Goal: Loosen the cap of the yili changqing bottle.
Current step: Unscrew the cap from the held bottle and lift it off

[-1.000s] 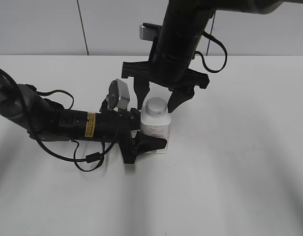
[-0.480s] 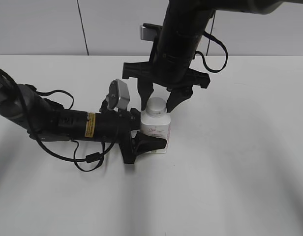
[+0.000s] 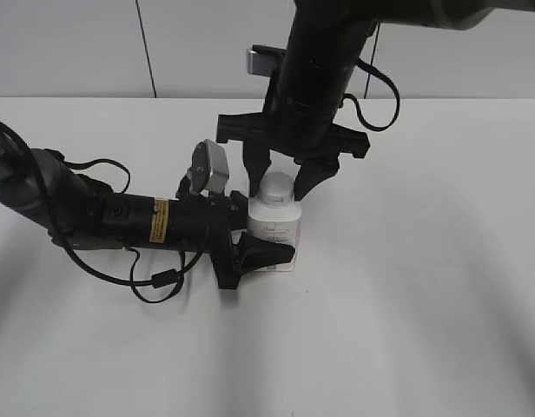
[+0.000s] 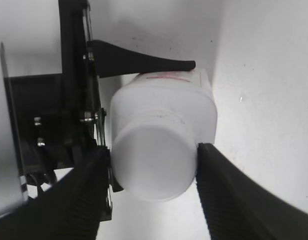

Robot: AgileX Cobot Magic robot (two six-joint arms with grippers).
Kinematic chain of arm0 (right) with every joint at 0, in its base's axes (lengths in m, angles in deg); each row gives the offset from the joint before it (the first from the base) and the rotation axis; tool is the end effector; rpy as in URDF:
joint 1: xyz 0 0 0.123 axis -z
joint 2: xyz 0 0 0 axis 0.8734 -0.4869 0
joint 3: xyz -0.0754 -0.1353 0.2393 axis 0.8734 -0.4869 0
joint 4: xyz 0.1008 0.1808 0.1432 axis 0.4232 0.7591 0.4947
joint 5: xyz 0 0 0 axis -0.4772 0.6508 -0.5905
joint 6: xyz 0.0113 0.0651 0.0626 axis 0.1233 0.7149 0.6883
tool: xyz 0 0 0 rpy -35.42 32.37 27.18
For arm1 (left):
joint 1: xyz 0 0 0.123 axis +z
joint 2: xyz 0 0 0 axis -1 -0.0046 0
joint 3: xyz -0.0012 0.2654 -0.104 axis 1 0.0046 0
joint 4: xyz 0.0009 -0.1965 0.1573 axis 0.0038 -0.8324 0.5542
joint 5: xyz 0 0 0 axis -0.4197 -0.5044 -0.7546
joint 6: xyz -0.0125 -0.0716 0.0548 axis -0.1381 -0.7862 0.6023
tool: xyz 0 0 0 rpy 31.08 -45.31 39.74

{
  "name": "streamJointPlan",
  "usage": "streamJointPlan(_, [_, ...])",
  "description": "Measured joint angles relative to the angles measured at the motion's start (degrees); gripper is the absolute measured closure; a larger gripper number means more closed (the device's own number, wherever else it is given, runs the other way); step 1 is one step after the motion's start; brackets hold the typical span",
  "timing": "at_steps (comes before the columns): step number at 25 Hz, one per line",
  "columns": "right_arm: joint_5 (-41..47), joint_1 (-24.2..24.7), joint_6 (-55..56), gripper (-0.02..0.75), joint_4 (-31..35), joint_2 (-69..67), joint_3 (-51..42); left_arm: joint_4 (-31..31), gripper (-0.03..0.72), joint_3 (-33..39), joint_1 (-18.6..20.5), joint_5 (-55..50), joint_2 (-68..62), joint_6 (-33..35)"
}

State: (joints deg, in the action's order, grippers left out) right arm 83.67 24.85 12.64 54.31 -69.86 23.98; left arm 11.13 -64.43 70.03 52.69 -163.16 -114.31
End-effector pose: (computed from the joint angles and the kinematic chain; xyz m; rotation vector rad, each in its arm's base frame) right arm 0.3429 0.2692 0.2141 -0.1875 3.0429 0.3930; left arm 0.3364 -0.2031 0.0502 1.3126 1.6031 -1.0413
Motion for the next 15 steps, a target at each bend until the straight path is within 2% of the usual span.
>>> streamJointPlan(10, [-0.06, 0.00, -0.13, 0.293, -0.17, -0.20, 0.00, 0.00, 0.261, 0.00, 0.00, 0.00, 0.00, 0.00])
streamJointPlan(15, [0.04, 0.00, -0.18, 0.342, -0.36, -0.20, 0.00, 0.00, 0.261, 0.00, 0.00, 0.00, 0.00, 0.00])
